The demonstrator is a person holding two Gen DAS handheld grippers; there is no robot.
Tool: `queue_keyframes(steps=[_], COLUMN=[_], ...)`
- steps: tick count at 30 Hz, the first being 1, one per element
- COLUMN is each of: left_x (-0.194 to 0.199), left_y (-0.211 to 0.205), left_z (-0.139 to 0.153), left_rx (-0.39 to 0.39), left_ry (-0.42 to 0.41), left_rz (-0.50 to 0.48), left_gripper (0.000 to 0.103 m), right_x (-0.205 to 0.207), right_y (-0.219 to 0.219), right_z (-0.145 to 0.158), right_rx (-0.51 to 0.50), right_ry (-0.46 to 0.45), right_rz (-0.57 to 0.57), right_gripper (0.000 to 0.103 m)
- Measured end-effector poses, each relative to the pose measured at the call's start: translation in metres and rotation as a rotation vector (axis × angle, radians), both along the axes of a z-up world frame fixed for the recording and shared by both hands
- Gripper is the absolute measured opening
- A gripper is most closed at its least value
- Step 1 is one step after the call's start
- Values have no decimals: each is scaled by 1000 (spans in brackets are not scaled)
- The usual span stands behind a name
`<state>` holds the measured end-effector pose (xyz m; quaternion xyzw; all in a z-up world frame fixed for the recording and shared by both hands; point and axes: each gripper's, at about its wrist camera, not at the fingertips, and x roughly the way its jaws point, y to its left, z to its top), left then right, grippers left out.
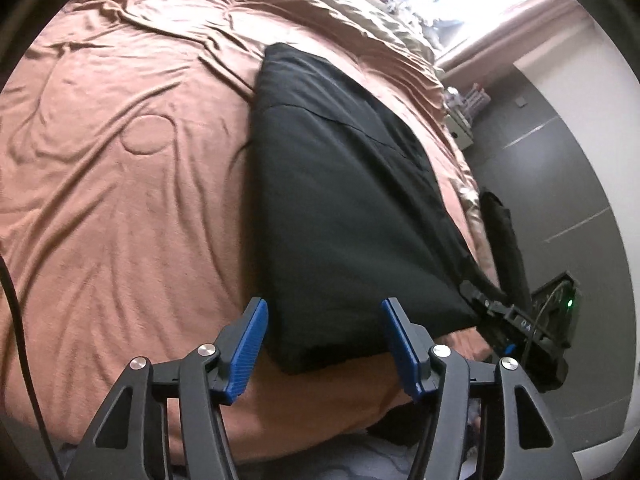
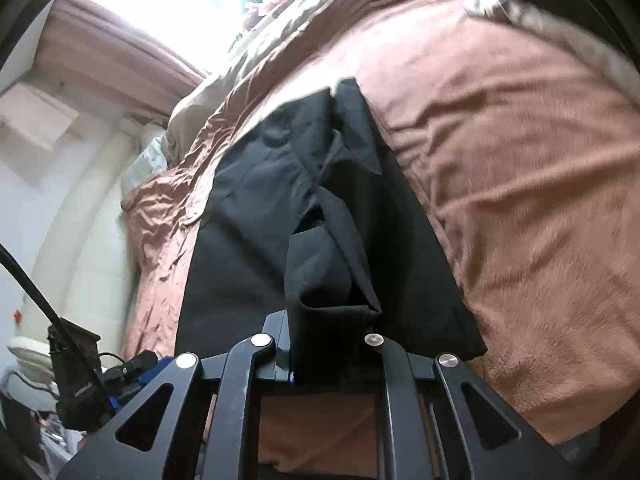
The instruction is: Fold large clothes
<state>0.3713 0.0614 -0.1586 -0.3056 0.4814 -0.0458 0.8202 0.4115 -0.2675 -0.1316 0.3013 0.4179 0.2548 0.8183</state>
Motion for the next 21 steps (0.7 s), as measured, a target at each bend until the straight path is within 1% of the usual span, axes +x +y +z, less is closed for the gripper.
queue_keyframes(steps=[3, 7, 9, 10, 13, 14, 17, 21], left_x=[1, -1, 3, 3, 11, 14, 22, 27], left_y=[15, 21, 19, 17, 8, 5, -6, -20], left_z=[-5, -9, -11, -12, -17, -19, -22, -16], left_rx=[-11, -5, -8, -8, -8, -10, -29, 17], left_ry=[5, 15, 21, 20, 23, 27, 29, 17], left_rz=[26, 32, 22, 15, -14, -22, -51, -96], left_gripper=[61, 61, 61, 61, 61, 61, 60, 60], right_x=[2, 10, 14, 13, 6, 4, 1, -12], right_y=[-4, -13, -18, -19, -17, -18, -26, -40], right_z=[-5, -3, -2, -1, 1, 1, -7, -24], right_rx=[23, 52, 79, 80, 21, 19, 60, 73], right_ry=[6, 18, 36, 30, -14, -16, 7, 37], right_rz=[4, 10, 28, 29, 23, 20, -4, -44], right_gripper=[11, 11, 11, 11, 11, 11, 10, 10])
